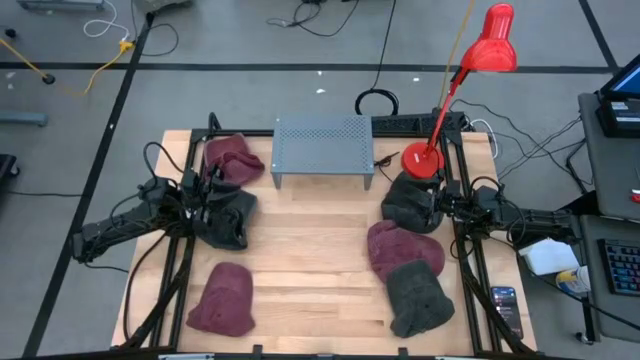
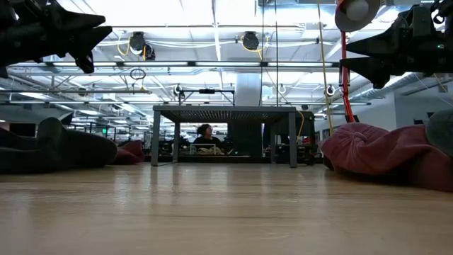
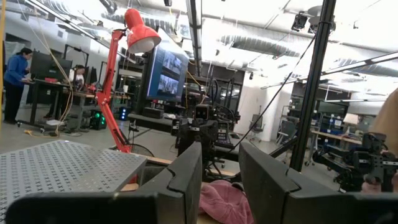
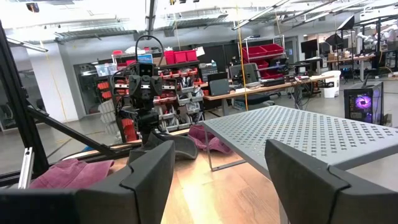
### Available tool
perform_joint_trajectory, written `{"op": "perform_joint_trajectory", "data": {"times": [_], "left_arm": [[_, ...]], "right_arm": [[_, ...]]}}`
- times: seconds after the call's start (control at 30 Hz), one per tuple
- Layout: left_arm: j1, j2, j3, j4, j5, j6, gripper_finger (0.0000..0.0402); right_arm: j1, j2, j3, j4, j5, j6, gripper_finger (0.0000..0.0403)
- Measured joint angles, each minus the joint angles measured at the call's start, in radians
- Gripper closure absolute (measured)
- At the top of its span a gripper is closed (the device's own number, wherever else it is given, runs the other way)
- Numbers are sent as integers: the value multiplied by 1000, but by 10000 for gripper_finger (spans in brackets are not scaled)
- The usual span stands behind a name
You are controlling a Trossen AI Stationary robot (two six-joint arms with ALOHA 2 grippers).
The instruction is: Pick & Place hat
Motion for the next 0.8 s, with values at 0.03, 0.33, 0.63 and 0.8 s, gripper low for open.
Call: {"op": "perform_joint_trajectory", "data": {"times": [0.03,0.33,0.63,0.8], "left_arm": [[0,0,0,0,0,0,289],[0,0,0,0,0,0,289],[0,0,0,0,0,0,289],[0,0,0,0,0,0,289]], "right_arm": [[0,0,0,0,0,0,156],[0,0,0,4,0,8,156],[0,0,0,-10,-3,7,156],[0,13,35,-29,23,5,156]]}}
